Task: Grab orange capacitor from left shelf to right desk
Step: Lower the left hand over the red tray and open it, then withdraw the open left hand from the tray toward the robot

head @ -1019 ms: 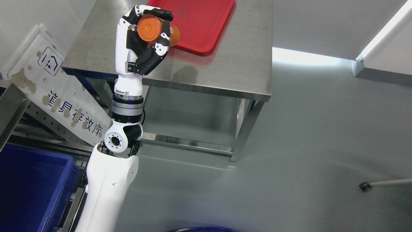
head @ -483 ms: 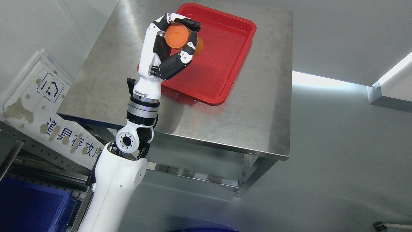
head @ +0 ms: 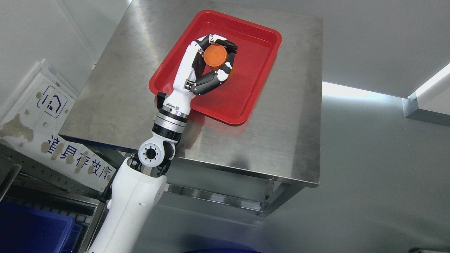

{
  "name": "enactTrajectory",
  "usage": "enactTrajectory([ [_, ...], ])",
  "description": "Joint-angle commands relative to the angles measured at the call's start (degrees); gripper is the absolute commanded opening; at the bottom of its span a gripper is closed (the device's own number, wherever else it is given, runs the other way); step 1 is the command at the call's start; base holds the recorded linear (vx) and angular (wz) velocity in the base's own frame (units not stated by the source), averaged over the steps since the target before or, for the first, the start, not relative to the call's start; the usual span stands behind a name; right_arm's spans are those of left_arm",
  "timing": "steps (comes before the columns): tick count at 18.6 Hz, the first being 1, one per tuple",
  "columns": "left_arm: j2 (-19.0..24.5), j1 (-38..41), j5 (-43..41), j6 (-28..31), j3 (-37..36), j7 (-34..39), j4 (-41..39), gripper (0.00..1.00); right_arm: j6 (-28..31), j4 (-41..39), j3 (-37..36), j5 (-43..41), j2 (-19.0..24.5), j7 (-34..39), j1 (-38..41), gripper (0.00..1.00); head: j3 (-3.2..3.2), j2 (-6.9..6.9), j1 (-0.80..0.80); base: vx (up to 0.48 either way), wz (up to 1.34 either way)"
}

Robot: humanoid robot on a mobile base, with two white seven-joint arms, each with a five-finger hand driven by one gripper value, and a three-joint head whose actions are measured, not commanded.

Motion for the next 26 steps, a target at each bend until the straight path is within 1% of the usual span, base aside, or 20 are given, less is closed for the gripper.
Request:
enactTrajectory([
  [1, 1.00, -0.63, -2.60, 0.42, -1.42, 0.01, 5.61, 0.06, 0.01, -1.32, -0.70, 0.00, -1.00, 0.02, 1.93, 1.00, 0.00, 0.00, 0.00, 0.000, 0.00],
  [2, 1.00, -0.90, -2.60, 0.42, -1.42, 0.01, 5.78, 0.12, 0.01, -1.32, -0.62, 0.00, -1.00, 0.11, 1.93, 1.00, 0.00, 0.00, 0.00, 0.000, 0.00],
  [3, 1.00, -1.59, -2.60, 0.42, -1.42, 0.01, 6.30, 0.26, 0.01, -1.32, -0.62, 0.00, -1.00, 0.02, 1.93, 1.00, 0.00, 0.00, 0.00, 0.000, 0.00],
  [4, 1.00, -2.38, -2.60, 0.42, -1.42, 0.01, 6.40, 0.44, 0.01, -1.32, -0.62, 0.00, -1.00, 0.11, 1.93, 1.00, 0.00, 0.00, 0.00, 0.000, 0.00],
  [5, 1.00, -3.18, -2.60, 0.42, -1.34, 0.01, 6.40, 0.65, 0.01, -1.32, -0.62, 0.00, -1.00, 0.02, 1.93, 1.00, 0.00, 0.00, 0.00, 0.000, 0.00],
  [6, 1.00, -3.79, -2.60, 0.15, -1.16, 0.01, 6.22, 0.73, 0.01, -1.32, -0.70, 0.00, -1.00, 0.11, 1.93, 1.00, 0.00, 0.00, 0.00, 0.000, 0.00],
  [8, 1.00, -4.41, -2.60, -0.90, -0.81, 0.10, 5.79, 0.82, 0.01, -1.32, -0.62, 0.00, -1.00, 0.11, 1.93, 1.00, 0.00, 0.00, 0.00, 0.000, 0.00],
  [11, 1.00, -4.77, -2.52, -2.57, 0.07, 0.10, 4.91, 0.91, 0.01, -1.32, -0.62, 0.00, -1.00, 0.02, 1.93, 1.00, 0.00, 0.00, 0.00, 0.000, 0.00],
  [13, 1.00, -4.77, -2.52, -3.01, 1.30, 0.10, 3.42, 0.99, 0.01, -1.32, -0.70, 0.00, -1.00, 0.02, 1.93, 1.00, 0.00, 0.00, 0.00, 0.000, 0.00],
  [14, 1.00, -4.68, -2.52, -3.36, 1.65, 0.01, 2.80, 1.00, 0.01, -1.32, -0.70, 0.00, -1.00, 0.02, 1.93, 1.00, 0.00, 0.00, 0.00, 0.000, 0.00],
  [16, 1.00, -3.54, -2.43, -6.08, 3.40, -0.34, 0.09, 1.00, 0.01, -1.32, -0.62, 0.00, -1.00, 0.02, 1.93, 1.00, 0.00, 0.00, 0.00, 0.000, 0.00],
  [19, 1.00, -0.56, -2.25, -6.26, 10.25, -0.52, -2.47, 1.00, 0.01, -1.32, -0.70, 0.00, -1.00, 0.11, 1.93, 1.00, 0.00, 0.00, 0.00, 0.000, 0.00],
  [23, 1.00, 5.59, 0.46, -5.74, 16.23, -0.60, -3.97, 0.98, 0.01, -1.32, -0.62, 0.00, -1.00, 0.11, 1.93, 1.00, 0.00, 0.00, 0.00, 0.000, 0.00],
  [25, 1.00, 8.84, 1.35, -3.03, 17.21, 0.09, -4.67, 0.99, 0.01, -1.32, -0.70, 0.00, -1.00, 0.02, 1.93, 1.00, 0.00, 0.00, 0.00, 0.000, 0.00],
  [26, 1.00, 11.03, 1.35, -2.84, 17.12, 0.71, -5.02, 0.99, 0.01, -1.32, -0.62, 0.00, -1.00, 0.02, 1.93, 1.00, 0.00, 0.00, 0.00, 0.000, 0.00],
])
